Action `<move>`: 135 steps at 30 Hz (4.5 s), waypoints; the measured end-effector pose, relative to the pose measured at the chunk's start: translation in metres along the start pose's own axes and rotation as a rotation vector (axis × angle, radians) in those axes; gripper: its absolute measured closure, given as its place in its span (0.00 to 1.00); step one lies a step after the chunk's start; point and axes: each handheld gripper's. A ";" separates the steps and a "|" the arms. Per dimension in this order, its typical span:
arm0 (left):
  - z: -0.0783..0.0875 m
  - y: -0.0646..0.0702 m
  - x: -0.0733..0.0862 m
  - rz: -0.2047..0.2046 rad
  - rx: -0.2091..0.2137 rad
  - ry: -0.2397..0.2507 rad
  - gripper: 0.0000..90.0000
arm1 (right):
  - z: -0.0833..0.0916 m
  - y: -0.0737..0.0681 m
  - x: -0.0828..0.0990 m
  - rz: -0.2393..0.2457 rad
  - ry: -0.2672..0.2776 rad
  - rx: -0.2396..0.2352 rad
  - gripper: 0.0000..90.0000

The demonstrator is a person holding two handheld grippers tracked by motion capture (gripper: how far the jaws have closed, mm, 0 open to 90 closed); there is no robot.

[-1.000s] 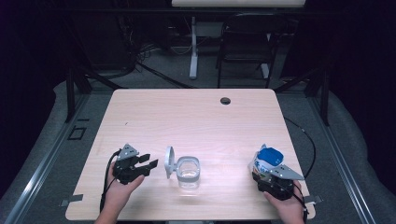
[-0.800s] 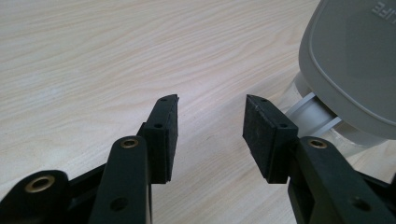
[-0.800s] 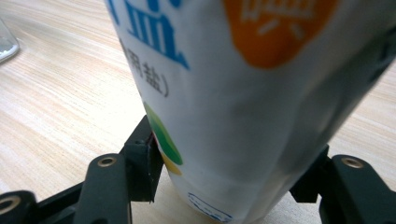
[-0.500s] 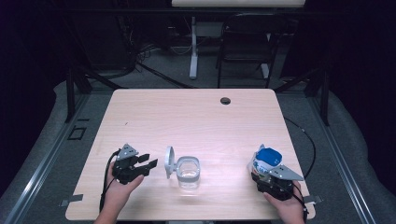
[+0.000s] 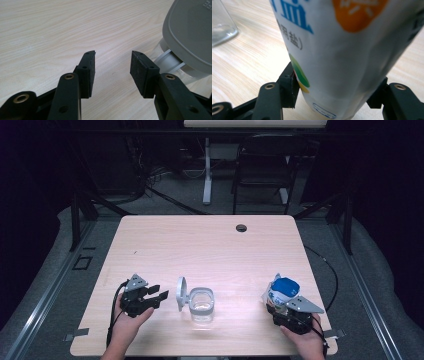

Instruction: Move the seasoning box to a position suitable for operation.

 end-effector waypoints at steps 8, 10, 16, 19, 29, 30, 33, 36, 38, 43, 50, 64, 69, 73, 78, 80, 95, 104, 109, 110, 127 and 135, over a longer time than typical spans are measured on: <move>0.002 -0.002 0.000 0.007 -0.006 0.009 0.60 | 0.002 -0.009 -0.017 0.081 -0.002 0.015 0.45; 0.002 -0.002 0.001 0.009 -0.006 0.008 0.60 | 0.002 -0.010 -0.018 0.088 -0.002 0.014 0.45; 0.002 -0.004 0.001 0.010 -0.007 0.011 0.58 | -0.006 -0.016 -0.029 0.121 -0.005 0.014 0.45; 0.002 -0.004 0.001 0.019 -0.010 0.015 0.58 | -0.008 -0.017 -0.031 0.142 -0.016 0.021 0.45; 0.003 -0.006 0.002 0.020 -0.012 0.007 0.58 | -0.017 -0.027 -0.043 0.183 -0.018 0.017 0.45; 0.002 -0.006 0.002 0.020 -0.012 0.007 0.58 | -0.017 -0.027 -0.044 0.188 -0.016 0.015 0.45; 0.002 -0.006 0.002 0.025 -0.012 0.011 0.58 | -0.019 -0.029 -0.048 0.197 -0.014 0.016 0.45; 0.001 -0.006 0.003 0.022 -0.014 0.013 0.58 | -0.022 -0.032 -0.051 0.191 0.006 0.005 0.45; 0.001 -0.007 0.003 0.023 -0.015 0.011 0.58 | -0.024 -0.035 -0.055 0.193 0.014 -0.007 0.45; 0.001 -0.007 0.003 0.030 -0.016 0.010 0.58 | -0.030 -0.040 -0.060 0.211 0.016 -0.012 0.45; 0.001 -0.008 0.004 0.032 -0.015 0.008 0.58 | -0.037 -0.047 -0.067 0.274 0.000 0.001 0.45; 0.002 -0.010 0.004 0.036 -0.015 0.002 0.58 | -0.047 -0.062 -0.074 0.417 -0.031 0.038 0.45; 0.002 -0.010 0.004 0.036 -0.016 0.003 0.58 | -0.048 -0.066 -0.076 0.455 -0.033 0.054 0.45; 0.001 -0.009 0.004 0.039 -0.021 0.013 0.58 | -0.049 -0.068 -0.077 0.467 -0.037 0.051 0.45; 0.002 -0.010 0.004 0.036 -0.016 0.010 0.58 | -0.051 -0.070 -0.078 0.488 -0.058 0.035 0.45; 0.002 -0.010 0.004 0.037 -0.018 0.013 0.58 | -0.051 -0.070 -0.079 0.495 -0.061 0.026 0.45; 0.002 -0.011 0.005 0.041 -0.020 0.013 0.58 | -0.055 -0.079 -0.085 0.603 -0.108 0.000 0.45; 0.002 -0.012 0.005 0.043 -0.019 0.009 0.58 | -0.054 -0.083 -0.089 0.644 -0.124 -0.011 0.45; 0.002 -0.012 0.005 0.046 -0.019 0.011 0.58 | -0.055 -0.085 -0.091 0.672 -0.126 -0.007 0.46; 0.002 -0.012 0.005 0.046 -0.019 0.012 0.58 | -0.055 -0.086 -0.092 0.693 -0.134 -0.002 0.46; 0.003 -0.013 0.005 0.039 -0.019 0.004 0.58 | -0.056 -0.091 -0.093 0.789 -0.168 0.031 0.46; 0.002 -0.013 0.006 0.049 -0.023 0.014 0.58 | -0.058 -0.093 -0.093 0.818 -0.186 0.026 0.46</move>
Point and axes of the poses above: each handheld gripper's, and its own axes: z roughly backward along the jaws, x roughly out of its underside, y roughly to its right, and after that the axes turned 5 degrees about -x, right-handed
